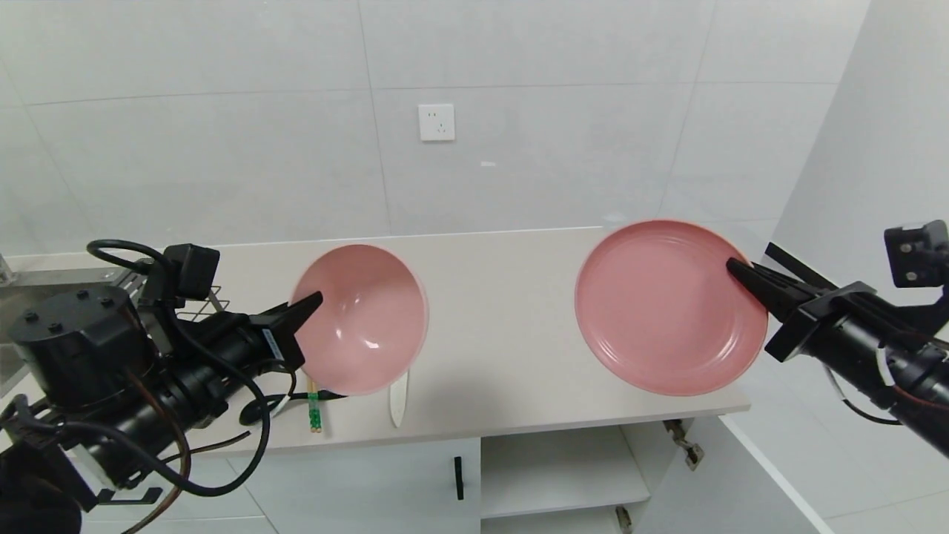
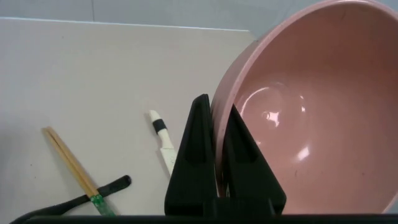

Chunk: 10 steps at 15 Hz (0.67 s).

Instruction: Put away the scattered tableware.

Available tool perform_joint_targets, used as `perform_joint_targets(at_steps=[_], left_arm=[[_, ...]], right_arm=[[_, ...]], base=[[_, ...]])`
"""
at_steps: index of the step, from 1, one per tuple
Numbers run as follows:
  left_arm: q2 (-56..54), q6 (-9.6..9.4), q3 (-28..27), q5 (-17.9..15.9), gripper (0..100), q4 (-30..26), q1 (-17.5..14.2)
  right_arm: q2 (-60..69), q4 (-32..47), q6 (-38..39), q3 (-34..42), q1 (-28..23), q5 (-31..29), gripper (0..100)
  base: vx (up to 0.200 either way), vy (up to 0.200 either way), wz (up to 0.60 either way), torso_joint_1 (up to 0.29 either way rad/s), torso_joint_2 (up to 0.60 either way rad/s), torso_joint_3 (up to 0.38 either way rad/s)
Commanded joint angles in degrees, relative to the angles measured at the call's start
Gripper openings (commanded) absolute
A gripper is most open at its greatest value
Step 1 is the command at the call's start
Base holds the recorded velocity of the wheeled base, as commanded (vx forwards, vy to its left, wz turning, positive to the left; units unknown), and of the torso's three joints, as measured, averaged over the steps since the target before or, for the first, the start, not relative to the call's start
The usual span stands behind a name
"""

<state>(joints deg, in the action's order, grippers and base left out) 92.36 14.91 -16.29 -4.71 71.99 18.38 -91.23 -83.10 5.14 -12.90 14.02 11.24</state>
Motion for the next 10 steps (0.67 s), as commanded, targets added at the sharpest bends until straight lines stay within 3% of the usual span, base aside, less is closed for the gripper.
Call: perform_joint_targets(at_steps=[1, 3, 4, 7, 10], left_arm=[[-0.86, 0.21, 1.26, -1.10, 0, 0.79, 0.07], [-1.74, -0.23, 2.14, -2.59, 0, 0.79, -0.10], [-2.36, -0.14, 1.87, -0.83, 0, 0.79, -0.72], [-4.11, 0.56, 2.31, -0.30, 0, 2.11, 0.25], [-5.70, 0.56, 7.76, 3.65, 0, 3.42, -2.74]], right_arm=[[-0.61, -0.22, 0.22, -0.20, 2.42, 0.10, 0], [-2.81, -1.36, 0.39, -1.69, 6.55, 0.10, 0], [-3.60, -2.06, 0.39, -1.96, 7.25, 0.19, 0], [-4.30, -2.94, 0.39, -1.52, 7.95, 0.10, 0], [-4.57, -3.29, 2.59, -1.16, 7.69, -0.17, 0]], base=[[0.000, 0.000, 0.00, 0.000, 0.00, 0.000], [0.000, 0.000, 0.00, 0.000, 0.00, 0.000], [0.000, 0.000, 0.00, 0.000, 0.00, 0.000], [0.000, 0.000, 0.00, 0.000, 0.00, 0.000], [0.000, 0.000, 0.00, 0.000, 0.00, 0.000]])
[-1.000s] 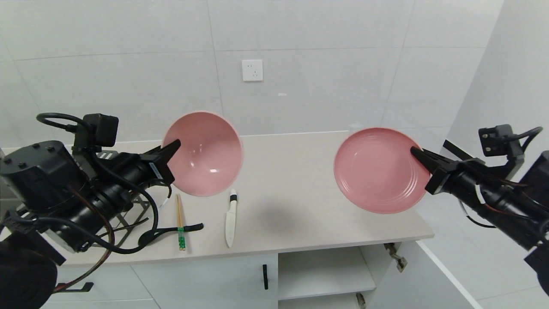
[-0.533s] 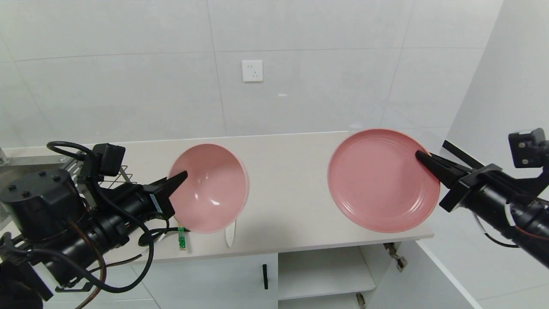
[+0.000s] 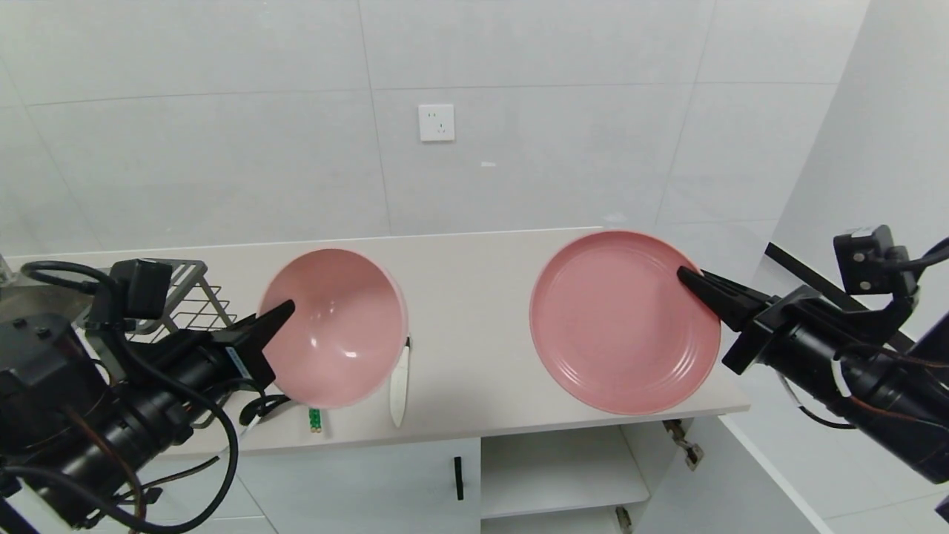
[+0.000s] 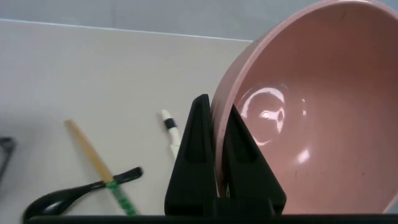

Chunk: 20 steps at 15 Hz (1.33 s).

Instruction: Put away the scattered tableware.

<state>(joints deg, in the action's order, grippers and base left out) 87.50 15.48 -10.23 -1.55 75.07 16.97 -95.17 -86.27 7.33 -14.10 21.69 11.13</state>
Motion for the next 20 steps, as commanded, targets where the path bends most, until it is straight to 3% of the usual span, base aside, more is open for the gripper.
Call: perform_joint_targets(at_steps=[1, 3, 4, 6, 10, 14, 20], left_arm=[[-1.02, -0.36, 1.70, 0.76, 0, 0.69, -1.32], [-0.76, -3.18, 3.02, 0.85, 0, 0.96, -1.32], [-1.28, -3.62, 4.43, 0.67, 0, 2.63, -1.06], [-1.20, -3.79, 5.57, 0.58, 0, 7.28, -0.09], [0.30, -3.79, 5.39, 0.67, 0, 8.69, 1.49], [3.81, -3.88, 6.10, 0.67, 0, 14.40, 1.93], [5.84, -4.50, 6.71, 0.76, 0, 14.93, 1.93]], right_arm=[[-1.77, -2.15, 1.73, 0.13, 0.20, -0.14, 0], [-4.23, -3.73, 1.20, -0.31, -0.15, -0.50, 0], [-4.32, -3.73, 1.11, -1.10, -0.51, -1.20, 0], [-4.23, -3.73, 0.50, -1.36, 0.29, -1.46, 0], [-4.50, -3.73, -9.00, -0.92, 0.90, -1.55, 0], [-4.85, -3.73, -9.35, -0.92, 0.90, -1.55, 0], [-4.85, -3.73, -9.35, -0.84, 1.08, -1.55, 0]], base=[[0.000, 0.000, 0.00, 0.000, 0.00, 0.000], [0.000, 0.000, 0.00, 0.000, 0.00, 0.000], [0.000, 0.000, 0.00, 0.000, 0.00, 0.000], [0.000, 0.000, 0.00, 0.000, 0.00, 0.000], [0.000, 0.000, 0.00, 0.000, 0.00, 0.000], [-0.150, 0.000, 0.00, 0.008, 0.00, -0.003], [0.000, 0.000, 0.00, 0.000, 0.00, 0.000]])
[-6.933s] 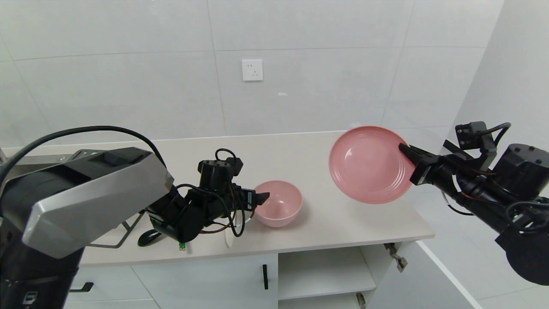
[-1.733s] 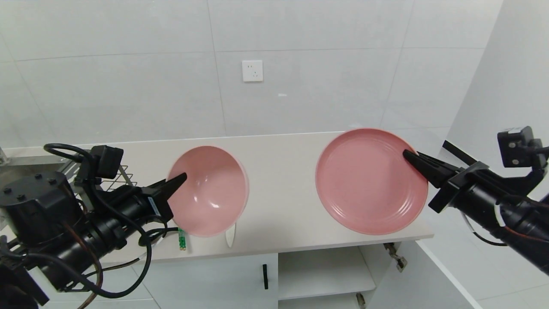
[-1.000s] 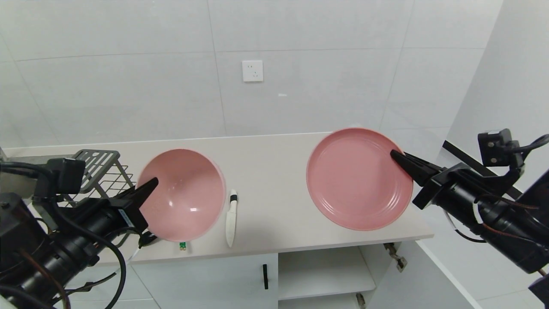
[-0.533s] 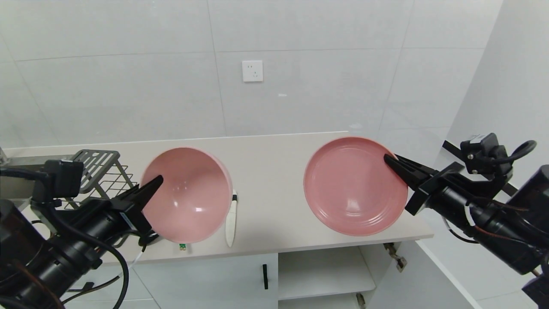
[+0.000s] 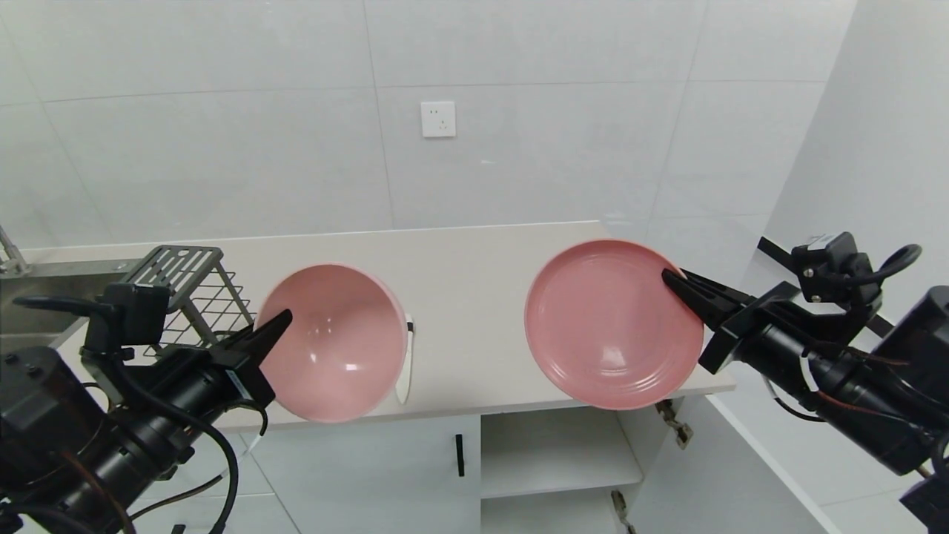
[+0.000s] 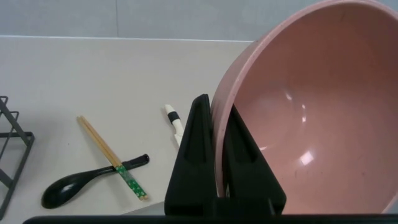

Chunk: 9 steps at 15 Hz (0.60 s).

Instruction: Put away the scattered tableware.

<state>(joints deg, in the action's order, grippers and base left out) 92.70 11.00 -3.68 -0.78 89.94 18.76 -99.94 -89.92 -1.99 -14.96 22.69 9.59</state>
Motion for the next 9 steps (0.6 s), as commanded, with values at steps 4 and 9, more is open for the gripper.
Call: perform_joint_targets(at_steps=[4, 9], left_arm=[[0.38, -0.10, 1.04, -0.10, 0, 0.06, 1.45], [-2.26, -0.80, 2.10, 0.08, 0, 0.06, 6.64]], right_arm=[[-0.43, -0.08, -0.12, 0.02, 0.08, -0.01, 0], [-0.61, -0.08, -0.03, 0.02, 0.16, 0.07, 0]], base=[[0.000, 0.000, 0.00, -0.101, 0.21, 0.104], [0.000, 0.000, 0.00, -0.140, 0.28, 0.144]])
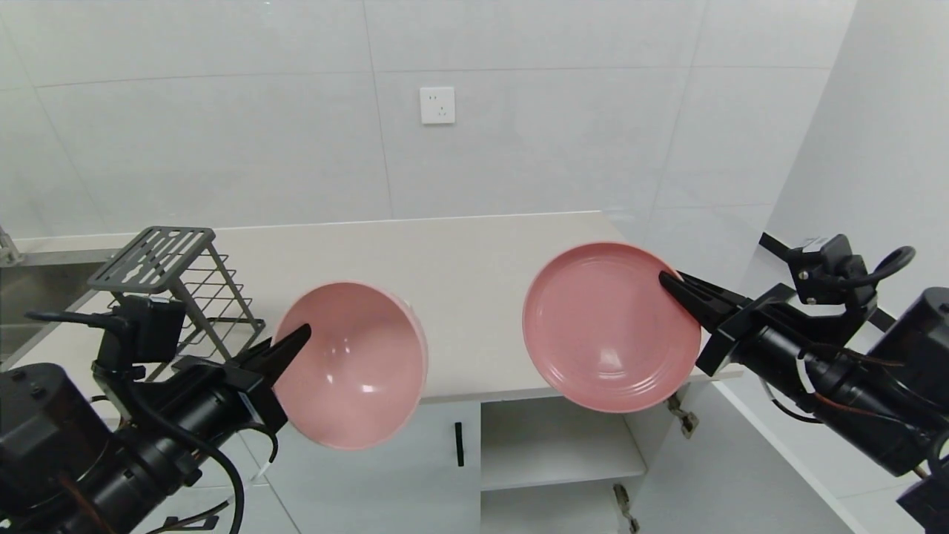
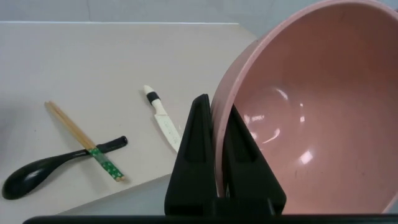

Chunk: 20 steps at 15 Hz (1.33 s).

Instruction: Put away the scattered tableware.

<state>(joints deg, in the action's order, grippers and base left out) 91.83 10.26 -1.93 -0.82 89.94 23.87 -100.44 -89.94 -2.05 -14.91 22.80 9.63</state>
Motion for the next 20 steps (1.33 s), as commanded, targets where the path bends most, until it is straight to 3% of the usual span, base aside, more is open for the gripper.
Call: perform_joint_targets(at_steps=[1, 2, 6, 7, 13, 20], left_arm=[[-1.74, -2.00, 1.05, 0.20, 0, 0.06, 2.59], [-1.39, -4.55, 1.93, 0.20, 0, 0.06, 3.29], [1.07, -6.49, 1.93, 2.66, 0, 0.06, 6.54], [3.27, -10.26, 1.93, 3.10, 0, 0.06, 8.47], [3.44, -10.70, 1.93, 3.63, 0, 0.06, 9.18], [4.58, -10.62, 1.93, 3.63, 0, 0.06, 9.09]], right_arm=[[-0.11, -0.06, -0.06, 0.06, 0.14, 0.04, 0], [-0.28, -0.06, -0.06, 0.23, 0.58, 0.04, 0], [-0.46, -0.06, -0.06, 0.23, 1.46, 0.04, 0], [-0.46, -0.06, -0.33, 1.02, 1.90, 0.04, 0], [-1.08, -0.06, -5.60, 3.66, 2.52, 0.04, 0], [-2.04, -0.06, -5.60, 4.54, 2.52, 0.04, 0]], base=[[0.000, 0.000, 0.00, -0.188, 0.38, 0.198], [0.000, 0.000, 0.00, -0.115, 0.25, 0.110], [0.000, 0.000, 0.00, -0.199, 0.38, 0.193], [0.000, 0.000, 0.00, -0.276, 0.53, 0.246], [0.000, 0.000, 0.00, -0.095, 0.20, 0.096], [0.000, 0.000, 0.00, -0.246, 0.49, 0.237]])
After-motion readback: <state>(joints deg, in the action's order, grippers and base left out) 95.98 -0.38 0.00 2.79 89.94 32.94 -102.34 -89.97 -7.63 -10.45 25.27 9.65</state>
